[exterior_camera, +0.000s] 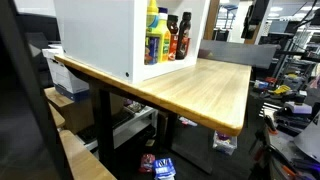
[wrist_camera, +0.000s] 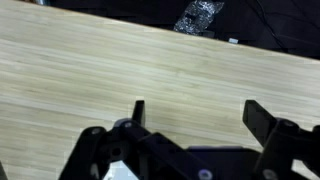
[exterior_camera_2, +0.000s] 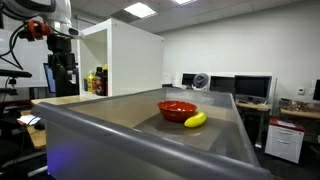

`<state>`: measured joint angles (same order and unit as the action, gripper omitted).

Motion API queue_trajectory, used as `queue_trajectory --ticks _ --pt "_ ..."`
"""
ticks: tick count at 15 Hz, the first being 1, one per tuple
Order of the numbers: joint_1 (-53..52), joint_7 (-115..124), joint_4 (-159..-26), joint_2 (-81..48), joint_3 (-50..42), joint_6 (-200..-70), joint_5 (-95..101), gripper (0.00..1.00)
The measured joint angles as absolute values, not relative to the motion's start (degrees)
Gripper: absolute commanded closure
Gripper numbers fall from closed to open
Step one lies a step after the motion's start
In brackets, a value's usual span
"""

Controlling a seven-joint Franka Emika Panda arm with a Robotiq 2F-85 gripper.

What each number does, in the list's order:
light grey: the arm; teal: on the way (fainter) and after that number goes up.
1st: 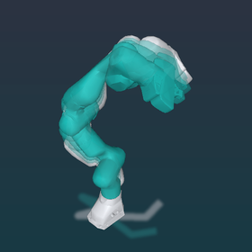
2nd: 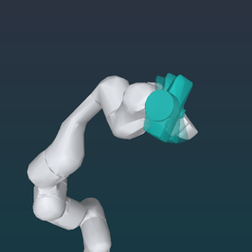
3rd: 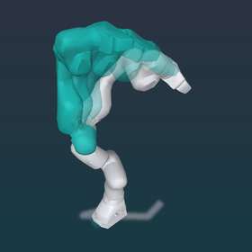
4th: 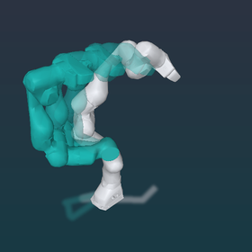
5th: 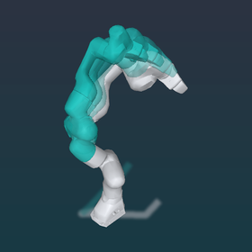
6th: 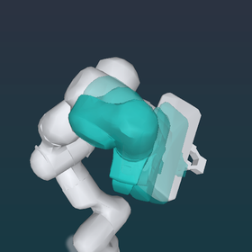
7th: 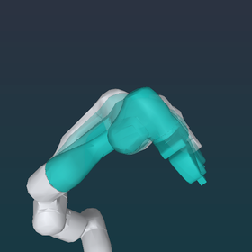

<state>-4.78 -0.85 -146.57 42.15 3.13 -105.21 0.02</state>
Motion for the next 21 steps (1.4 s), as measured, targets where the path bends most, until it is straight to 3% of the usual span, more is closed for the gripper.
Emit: queue_trajectory --ticks 21 --pt "-4.8 8.9 -147.0 42.3 5.0 -112.7 -8.9 0.00"
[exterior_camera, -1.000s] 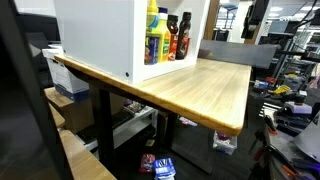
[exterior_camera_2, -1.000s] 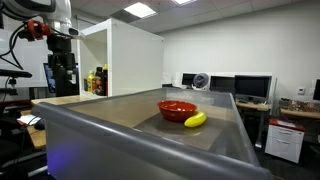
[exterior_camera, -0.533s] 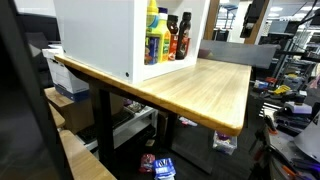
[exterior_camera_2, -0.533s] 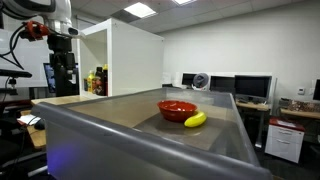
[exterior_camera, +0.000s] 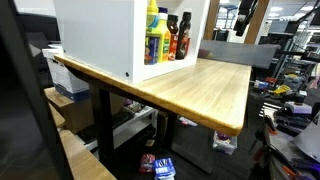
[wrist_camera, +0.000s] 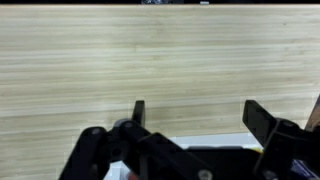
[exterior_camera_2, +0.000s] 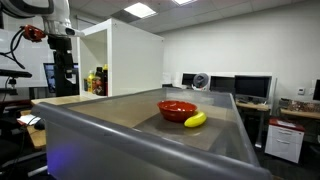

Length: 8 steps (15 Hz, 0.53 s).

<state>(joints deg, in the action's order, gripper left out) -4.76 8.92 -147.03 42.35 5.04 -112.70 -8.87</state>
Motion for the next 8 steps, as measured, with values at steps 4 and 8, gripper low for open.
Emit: queue_trajectory --ticks 4,8 --pt "-4.8 12.0 -148.3 42.6 7.4 -117.8 -10.0 0.00" --pt "-4.8 17.0 -149.7 43.0 10.9 -122.4 -10.1 0.00"
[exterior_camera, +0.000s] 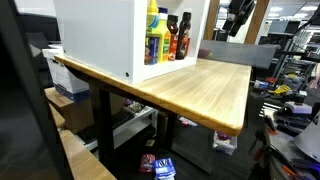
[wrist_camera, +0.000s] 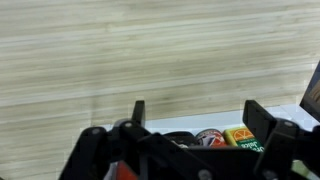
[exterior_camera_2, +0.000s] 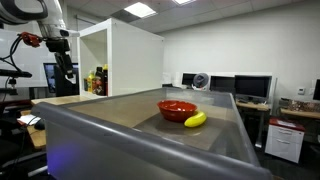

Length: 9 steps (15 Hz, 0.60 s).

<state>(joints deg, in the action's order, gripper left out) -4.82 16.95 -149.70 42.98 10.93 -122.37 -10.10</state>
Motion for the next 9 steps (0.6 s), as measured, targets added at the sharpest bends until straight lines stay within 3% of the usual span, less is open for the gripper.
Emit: queue_trajectory --ticks 9 --pt "-4.9 28.5 -150.1 43.1 17.0 -126.0 -11.0 0.00"
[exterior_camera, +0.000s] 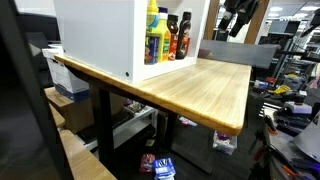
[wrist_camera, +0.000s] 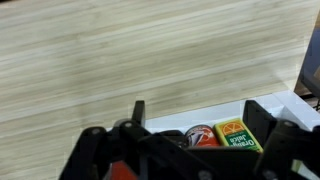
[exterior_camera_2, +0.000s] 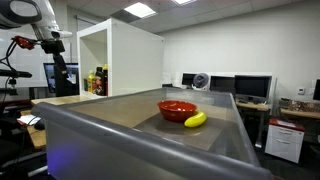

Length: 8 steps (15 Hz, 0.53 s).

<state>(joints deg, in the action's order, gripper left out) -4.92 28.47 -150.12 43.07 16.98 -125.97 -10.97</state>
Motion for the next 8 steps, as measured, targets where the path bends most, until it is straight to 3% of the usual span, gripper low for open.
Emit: queue_trajectory --ticks 8 --pt "-6.4 29.2 -149.5 41.5 19.2 -127.7 -11.1 0.00"
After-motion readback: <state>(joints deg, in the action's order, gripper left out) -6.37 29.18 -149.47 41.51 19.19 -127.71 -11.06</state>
